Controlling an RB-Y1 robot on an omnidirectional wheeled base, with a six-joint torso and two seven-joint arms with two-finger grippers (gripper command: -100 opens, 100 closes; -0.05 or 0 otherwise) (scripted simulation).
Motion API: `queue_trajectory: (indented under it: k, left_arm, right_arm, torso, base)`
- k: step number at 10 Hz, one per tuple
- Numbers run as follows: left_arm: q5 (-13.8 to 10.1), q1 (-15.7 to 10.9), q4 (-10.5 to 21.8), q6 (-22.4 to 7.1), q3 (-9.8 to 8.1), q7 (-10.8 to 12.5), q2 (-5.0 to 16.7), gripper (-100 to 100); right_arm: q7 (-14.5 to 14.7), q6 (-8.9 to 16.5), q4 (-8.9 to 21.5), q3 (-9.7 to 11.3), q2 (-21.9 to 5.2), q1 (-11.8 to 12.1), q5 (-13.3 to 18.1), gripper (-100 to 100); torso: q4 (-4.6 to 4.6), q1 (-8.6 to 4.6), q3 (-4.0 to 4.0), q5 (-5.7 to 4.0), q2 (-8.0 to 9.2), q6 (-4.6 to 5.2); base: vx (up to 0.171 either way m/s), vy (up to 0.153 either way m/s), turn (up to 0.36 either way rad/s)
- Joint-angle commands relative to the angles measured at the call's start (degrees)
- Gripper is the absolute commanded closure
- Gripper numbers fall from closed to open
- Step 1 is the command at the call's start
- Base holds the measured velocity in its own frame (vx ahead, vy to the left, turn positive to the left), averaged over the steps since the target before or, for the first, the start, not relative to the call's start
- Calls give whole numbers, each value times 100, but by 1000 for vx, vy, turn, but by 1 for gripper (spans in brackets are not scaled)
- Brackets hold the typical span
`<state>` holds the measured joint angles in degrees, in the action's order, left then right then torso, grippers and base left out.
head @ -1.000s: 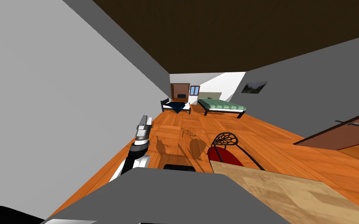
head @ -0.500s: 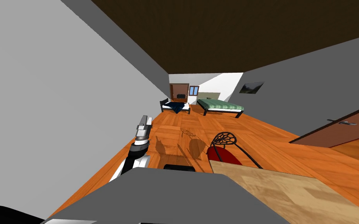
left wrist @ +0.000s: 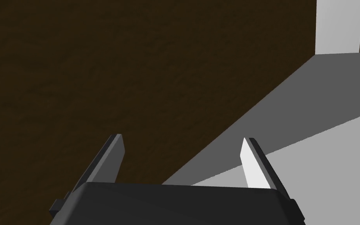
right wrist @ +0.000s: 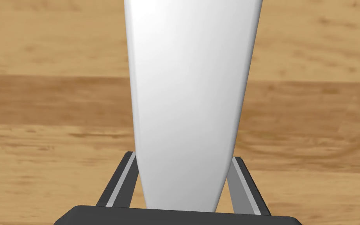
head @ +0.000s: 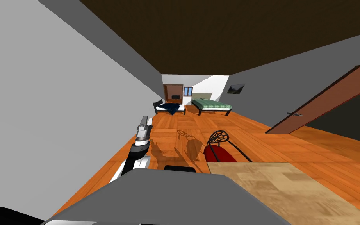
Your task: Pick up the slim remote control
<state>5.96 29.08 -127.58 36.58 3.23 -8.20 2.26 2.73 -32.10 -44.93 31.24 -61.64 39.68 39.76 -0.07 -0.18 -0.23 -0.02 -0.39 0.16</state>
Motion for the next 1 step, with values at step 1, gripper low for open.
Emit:
queue_trajectory:
  k: [1]
  left_arm:
    - [0,0,0,0,0,0,0,0]
  right_arm:
    - [0,0,0,0,0,0,0,0]
  torso:
    - [0,0,0,0,0,0]
  base:
    - [11,1,10]
